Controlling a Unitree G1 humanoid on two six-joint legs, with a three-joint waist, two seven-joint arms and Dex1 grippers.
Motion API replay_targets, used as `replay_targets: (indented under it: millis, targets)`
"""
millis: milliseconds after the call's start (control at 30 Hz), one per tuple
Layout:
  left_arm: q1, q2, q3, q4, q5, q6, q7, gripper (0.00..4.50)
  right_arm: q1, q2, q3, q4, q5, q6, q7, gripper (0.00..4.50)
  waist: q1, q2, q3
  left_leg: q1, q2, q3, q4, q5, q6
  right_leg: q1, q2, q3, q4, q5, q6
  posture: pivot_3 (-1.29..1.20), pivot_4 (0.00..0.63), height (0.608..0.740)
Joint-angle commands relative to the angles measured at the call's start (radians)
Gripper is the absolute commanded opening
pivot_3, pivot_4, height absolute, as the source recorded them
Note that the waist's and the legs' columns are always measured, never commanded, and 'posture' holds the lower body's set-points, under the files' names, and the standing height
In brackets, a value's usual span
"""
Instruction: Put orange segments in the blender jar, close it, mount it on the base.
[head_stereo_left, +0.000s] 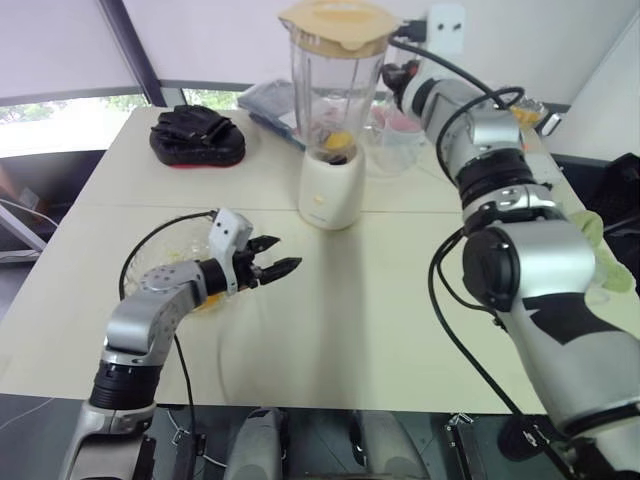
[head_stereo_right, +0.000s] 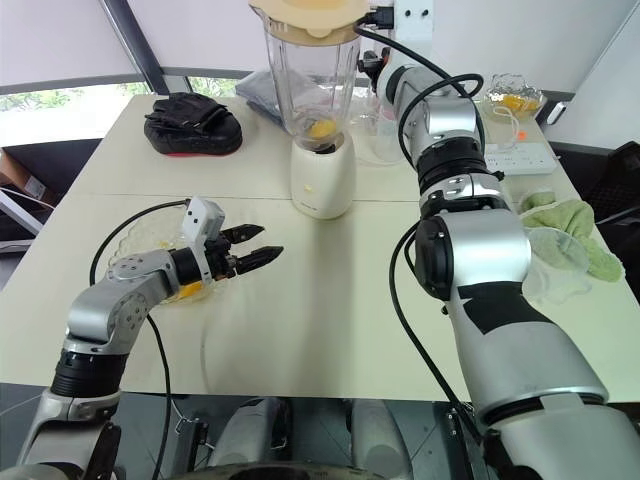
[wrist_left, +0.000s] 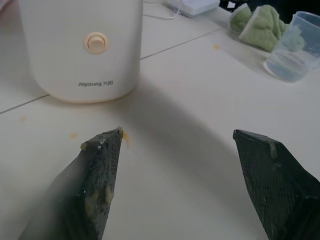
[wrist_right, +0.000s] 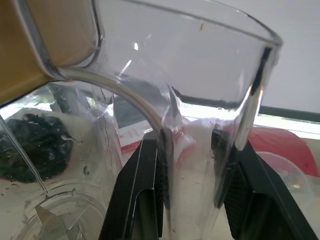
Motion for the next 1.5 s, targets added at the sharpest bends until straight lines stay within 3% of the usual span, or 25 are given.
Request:
replay_targets:
  millis: [33,1200,1500]
  targets:
    - [-0.030,0.004,-0.005,0.006,-0.005,-0.027,-0.010,3.70,-0.018,-0.028,-0.013,-0.068,0.001,0.002,-0.009,0.95,-0.001,0.000,0.000,0.000,0.000,0.000,0.000,0.000,0.000,0.000,0.000,0.000,0.000,0.000,0.000,0.00,0.150,0.740]
    - [-0.105,0.018,-0.046,0.093,0.012,-0.072,-0.042,3.70,0.202,0.073,-0.019,-0.424,0.035,0.287,-0.171,0.95,0.000,0.000,-0.001,0.001,0.000,-0.001,0.000,0.000,-0.001,0.000,0.000,-0.001,0.002,0.000,0.000,0.00,0.150,0.740]
    - [-0.109,0.012,-0.056,0.106,0.018,-0.090,-0.043,3.70,0.257,0.072,0.044,-0.505,0.007,0.337,-0.122,0.95,-0.001,-0.001,-0.001,0.001,0.000,-0.001,0.000,0.000,-0.001,0.001,0.001,-0.001,0.002,0.000,0.000,0.00,0.150,0.740]
